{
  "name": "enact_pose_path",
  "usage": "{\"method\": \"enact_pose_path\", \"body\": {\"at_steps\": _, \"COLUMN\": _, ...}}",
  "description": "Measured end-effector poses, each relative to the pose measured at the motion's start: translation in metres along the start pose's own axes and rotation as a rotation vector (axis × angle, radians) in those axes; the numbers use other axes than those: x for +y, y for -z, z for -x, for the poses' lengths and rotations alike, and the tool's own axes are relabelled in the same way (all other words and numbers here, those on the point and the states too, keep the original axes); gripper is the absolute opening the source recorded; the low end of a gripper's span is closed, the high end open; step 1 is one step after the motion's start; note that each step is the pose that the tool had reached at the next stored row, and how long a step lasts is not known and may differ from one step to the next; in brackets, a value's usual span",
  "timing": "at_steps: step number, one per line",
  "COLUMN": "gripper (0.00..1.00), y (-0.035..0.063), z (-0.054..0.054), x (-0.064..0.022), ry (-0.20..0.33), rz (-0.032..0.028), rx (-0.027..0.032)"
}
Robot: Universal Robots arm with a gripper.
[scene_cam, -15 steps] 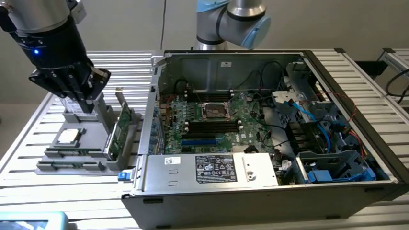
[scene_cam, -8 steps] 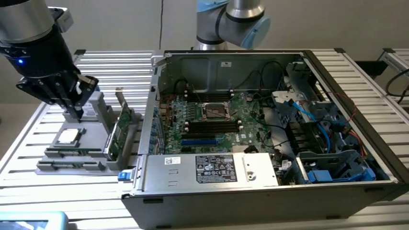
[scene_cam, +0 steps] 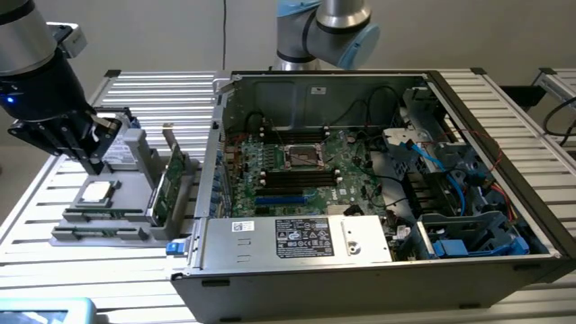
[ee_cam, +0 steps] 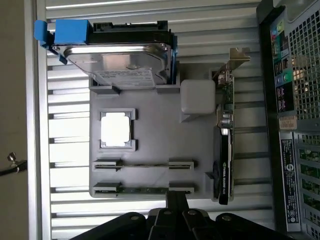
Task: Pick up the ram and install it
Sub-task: 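Reach for the ram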
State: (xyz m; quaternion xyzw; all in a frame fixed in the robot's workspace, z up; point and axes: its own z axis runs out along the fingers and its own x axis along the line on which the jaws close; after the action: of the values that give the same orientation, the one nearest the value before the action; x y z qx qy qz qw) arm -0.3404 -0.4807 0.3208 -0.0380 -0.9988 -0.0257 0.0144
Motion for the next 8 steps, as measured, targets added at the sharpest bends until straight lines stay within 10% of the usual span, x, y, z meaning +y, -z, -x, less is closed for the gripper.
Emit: {"method": "enact_pose_path", "body": {"at_steps": 8, "gripper": 0.11, "y": -0.0083, "z": -0.014, "x": -0.0034, "ry": 0.0, "rz": 0.0001, "rx": 0.0003}}
